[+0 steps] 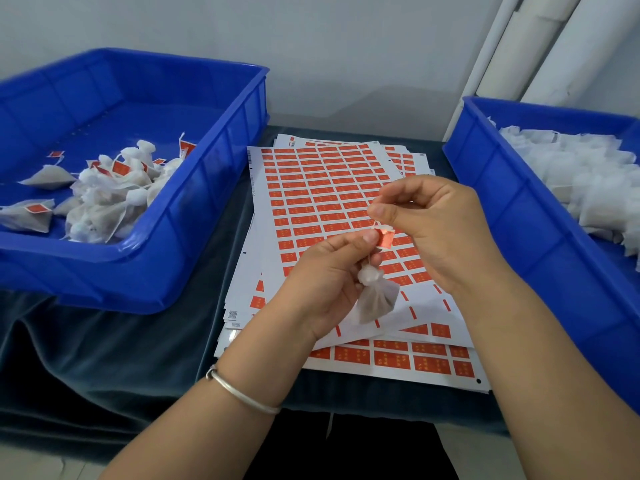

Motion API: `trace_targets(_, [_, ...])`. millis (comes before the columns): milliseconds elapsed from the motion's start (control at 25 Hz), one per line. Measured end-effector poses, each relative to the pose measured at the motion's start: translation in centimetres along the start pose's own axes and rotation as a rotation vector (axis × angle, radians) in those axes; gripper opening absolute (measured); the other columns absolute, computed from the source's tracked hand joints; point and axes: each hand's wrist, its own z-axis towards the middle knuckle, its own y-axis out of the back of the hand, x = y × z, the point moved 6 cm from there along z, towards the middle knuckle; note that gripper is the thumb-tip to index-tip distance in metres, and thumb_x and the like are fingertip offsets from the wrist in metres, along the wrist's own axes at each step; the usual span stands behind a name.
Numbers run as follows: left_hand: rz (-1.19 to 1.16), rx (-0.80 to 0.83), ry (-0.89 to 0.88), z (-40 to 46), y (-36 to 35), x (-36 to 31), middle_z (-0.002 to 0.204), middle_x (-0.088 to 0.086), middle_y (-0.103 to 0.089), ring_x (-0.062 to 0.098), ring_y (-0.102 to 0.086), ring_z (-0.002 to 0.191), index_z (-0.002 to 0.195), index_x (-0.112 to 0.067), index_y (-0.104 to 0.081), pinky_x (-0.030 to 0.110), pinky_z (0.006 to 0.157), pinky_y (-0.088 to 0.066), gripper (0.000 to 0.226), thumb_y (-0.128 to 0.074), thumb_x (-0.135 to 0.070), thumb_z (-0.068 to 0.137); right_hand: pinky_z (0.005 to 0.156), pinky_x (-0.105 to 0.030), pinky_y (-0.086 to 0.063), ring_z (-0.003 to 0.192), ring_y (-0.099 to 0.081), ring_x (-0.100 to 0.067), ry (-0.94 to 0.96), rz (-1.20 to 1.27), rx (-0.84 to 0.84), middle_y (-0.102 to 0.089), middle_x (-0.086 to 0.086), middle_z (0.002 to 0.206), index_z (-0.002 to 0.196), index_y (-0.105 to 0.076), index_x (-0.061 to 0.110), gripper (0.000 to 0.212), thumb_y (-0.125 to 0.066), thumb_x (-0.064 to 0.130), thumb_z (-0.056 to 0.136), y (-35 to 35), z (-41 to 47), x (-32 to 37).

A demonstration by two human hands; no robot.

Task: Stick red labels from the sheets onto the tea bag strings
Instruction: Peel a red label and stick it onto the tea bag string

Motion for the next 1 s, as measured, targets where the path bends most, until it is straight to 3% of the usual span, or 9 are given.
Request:
trace_targets(120, [0.205,-0.153,-0.100,-0.5,0.5,-1.0,0.079,0.005,-0.070,0.020,-0.065,0.077,0.078,-0.014,-0.070,0.030,0.076,-0.054,0.013,-0.060,-0.018,0.085,0.060,-0.005,-0.049,0.082,-0.064,0.008,-0.029,-0.005,0.026,-0.069,0.023,0.084,0.087,-0.065,0.038,0.017,-0.074,0.033,0.074,-0.5,-0.3,-0.3])
trace_targets(280, [0.445,-0.342,-0.218,-1.9,0.7,-5.5,0.082,-0.003,-0.072,0.019,-0.070,0.085,0.080,-0.021,-0.069,0.038,0.083,-0.056,0.010,-0.061,-0.023,0.086,0.049,0.001,-0.040,0.084,-0.055,0.024,-0.070,0.035,0.071,-0.060,0.040,0.091,0.108,-0.050,0.052,0.047,-0.061,0.060,0.064,-1.0,-1.0,-0.6])
trace_targets(480, [0.615,-0.545,-0.746,-4.2,3.1,-18.1,0.067,-0.015,-0.068,-0.004,-0.062,0.060,0.081,-0.028,-0.071,0.010,0.054,-0.046,0.008,-0.065,-0.025,0.086,0.071,-0.021,-0.056,0.091,-0.066,0.000,-0.205,0.072,0.062,-0.062,0.036,0.094,0.102,-0.055,0.054,0.041,-0.059,0.064,0.061,-1.7,-1.7,-2.3])
trace_targets(560, [0.682,-0.624,-0.813,-4.2,5.2,-22.4,0.056,-0.014,-0.060,-0.001,-0.052,0.050,0.080,-0.024,-0.072,0.013,0.053,-0.043,0.008,-0.066,-0.022,0.085,0.061,-0.012,-0.052,0.088,-0.065,0.003,-0.229,0.045,0.095,-0.062,0.038,0.092,0.098,-0.055,0.055,0.040,-0.057,0.067,0.059,-2.7,-2.1,-2.5])
trace_targets(640, [0.763,-0.701,-0.783,-3.3,7.6,-25.3,0.056,-0.006,-0.058,0.005,-0.050,0.052,0.068,-0.024,-0.069,0.022,0.059,-0.048,0.015,-0.067,-0.019,0.082,0.050,-0.005,-0.044,0.081,-0.063,0.008,-0.247,0.023,0.124,-0.062,0.038,0.088,0.095,-0.055,0.055,0.038,-0.056,0.067,0.059,-3.6,-2.5,-2.6])
trace_targets(760, [0.965,-0.870,-0.612,-1.7,11.4,-27.8,0.062,0.002,-0.061,0.012,-0.054,0.060,0.061,-0.018,-0.064,0.033,0.071,-0.053,0.019,-0.070,-0.022,0.078,0.061,-0.011,-0.043,0.091,-0.062,0.002,-0.276,-0.003,0.168,-0.064,0.027,0.098,0.098,-0.055,0.050,0.031,-0.058,0.060,0.069,-4.9,-3.0,-3.3])
trace_targets(840, [1.167,-0.900,-0.407,-0.5,13.2,-27.4,0.072,0.005,-0.064,0.016,-0.056,0.070,0.071,-0.010,-0.068,0.037,0.078,-0.053,0.019,-0.072,-0.026,0.080,0.060,-0.009,-0.039,0.092,-0.059,0.003,-0.292,-0.036,0.187,-0.061,0.028,0.101,0.097,-0.055,0.048,0.015,-0.059,0.049,0.082,-5.5,-3.1,-3.7])
trace_targets(920, [1.339,-0.862,-0.272,0.4,13.9,-26.2,0.083,0.007,-0.067,0.016,-0.055,0.071,0.087,-0.006,-0.071,0.032,0.066,-0.049,0.018,-0.068,-0.024,0.084,0.054,-0.005,-0.035,0.085,-0.055,0.008,-0.297,-0.053,0.194,-0.056,0.032,0.097,0.094,-0.055,0.047,0.009,-0.059,0.042,0.087,-5.9,-2.8,-3.9])
trace_targets(1000, [1.437,-0.845,-0.334,0.1,12.5,-25.6,0.091,0.005,-0.068,0.016,-0.053,0.073,0.091,-0.007,-0.070,0.028,0.064,-0.041,0.015,-0.060,-0.017,0.087,0.048,-0.003,-0.034,0.079,-0.053,0.010,-0.303,-0.059,0.185,-0.053,0.035,0.093,0.092,-0.057,0.045,0.006,-0.059,0.040,0.089,-5.7,-2.4,-3.7])
